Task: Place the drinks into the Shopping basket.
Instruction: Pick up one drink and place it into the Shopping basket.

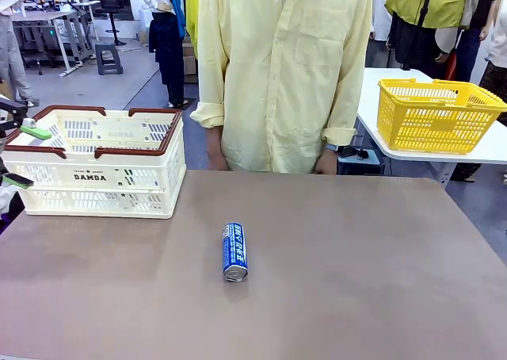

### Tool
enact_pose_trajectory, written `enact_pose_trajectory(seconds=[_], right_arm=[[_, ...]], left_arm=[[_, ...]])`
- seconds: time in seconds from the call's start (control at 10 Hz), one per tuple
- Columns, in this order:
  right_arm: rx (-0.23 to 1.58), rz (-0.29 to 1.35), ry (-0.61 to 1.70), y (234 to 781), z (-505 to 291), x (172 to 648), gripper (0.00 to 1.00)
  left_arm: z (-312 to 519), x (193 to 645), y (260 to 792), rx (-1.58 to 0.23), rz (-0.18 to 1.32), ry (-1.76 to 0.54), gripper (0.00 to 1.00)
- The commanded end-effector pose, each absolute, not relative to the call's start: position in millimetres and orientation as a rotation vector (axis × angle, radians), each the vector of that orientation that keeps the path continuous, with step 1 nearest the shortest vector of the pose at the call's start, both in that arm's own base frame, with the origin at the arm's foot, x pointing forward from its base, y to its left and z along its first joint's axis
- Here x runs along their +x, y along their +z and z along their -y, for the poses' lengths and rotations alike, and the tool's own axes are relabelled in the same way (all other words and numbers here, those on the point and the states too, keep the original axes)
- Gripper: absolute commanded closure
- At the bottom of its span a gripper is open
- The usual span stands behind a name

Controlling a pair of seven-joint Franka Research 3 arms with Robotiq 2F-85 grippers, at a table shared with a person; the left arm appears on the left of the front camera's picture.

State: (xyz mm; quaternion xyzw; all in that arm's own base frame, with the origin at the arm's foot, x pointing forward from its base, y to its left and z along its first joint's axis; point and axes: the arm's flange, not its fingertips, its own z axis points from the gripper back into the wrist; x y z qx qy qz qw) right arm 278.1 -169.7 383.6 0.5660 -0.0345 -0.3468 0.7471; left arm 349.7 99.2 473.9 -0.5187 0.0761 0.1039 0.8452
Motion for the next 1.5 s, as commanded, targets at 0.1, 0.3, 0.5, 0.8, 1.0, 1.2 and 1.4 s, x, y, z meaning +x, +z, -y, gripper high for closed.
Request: enact_pose_trajectory(seconds=[0.1,0.3,0.5,0.8,1.0,1.2,1.4], right_arm=[[1.236,0.059,-0.774,390,174,272,0.0],[1.236,0.059,-0.774,390,174,272,0.0],[1.236,0.059,-0.774,390,174,272,0.0],[1.236,0.059,-0.774,390,174,272,0.0],[1.236,0.059,-0.774,390,174,272,0.0],[1.236,0.059,-0.774,390,174,272,0.0],[1.236,0.059,-0.774,390,174,272,0.0]], left_arm=[[-66,357,511,-0.898,-0.23,0.222,0.0],[56,368,573,-0.476,-0.168,0.13,0.0],[187,374,595,-0.148,-0.043,0.112,0.0],[316,325,562,-0.071,0.211,-0.005,0.0],[358,310,498,-0.07,0.371,0.03,0.0],[367,310,446,-0.112,0.246,0.023,0.0],[368,328,408,-0.113,0.242,0.043,0.0]])
